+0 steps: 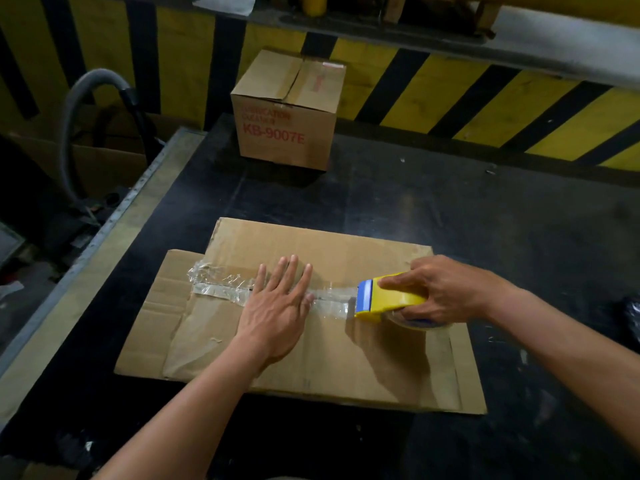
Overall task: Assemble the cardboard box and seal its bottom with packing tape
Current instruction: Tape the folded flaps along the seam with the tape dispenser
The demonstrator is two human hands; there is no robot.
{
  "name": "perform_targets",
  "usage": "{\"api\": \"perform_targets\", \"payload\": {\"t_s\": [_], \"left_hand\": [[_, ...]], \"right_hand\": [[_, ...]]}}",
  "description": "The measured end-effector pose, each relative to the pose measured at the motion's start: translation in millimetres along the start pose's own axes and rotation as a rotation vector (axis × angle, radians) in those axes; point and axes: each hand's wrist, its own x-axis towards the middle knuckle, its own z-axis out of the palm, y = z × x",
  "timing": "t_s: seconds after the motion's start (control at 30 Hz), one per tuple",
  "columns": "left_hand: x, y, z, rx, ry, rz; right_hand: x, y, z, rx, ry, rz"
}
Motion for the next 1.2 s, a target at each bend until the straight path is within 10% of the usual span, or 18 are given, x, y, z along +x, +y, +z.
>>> {"api": "perform_targets", "payload": {"t_s": [1.2], "left_hand": [[20, 57, 0, -0.057, -0.019, 0.010]], "right_hand": [[-46, 68, 13, -0.022, -0.031, 0.066]]}}
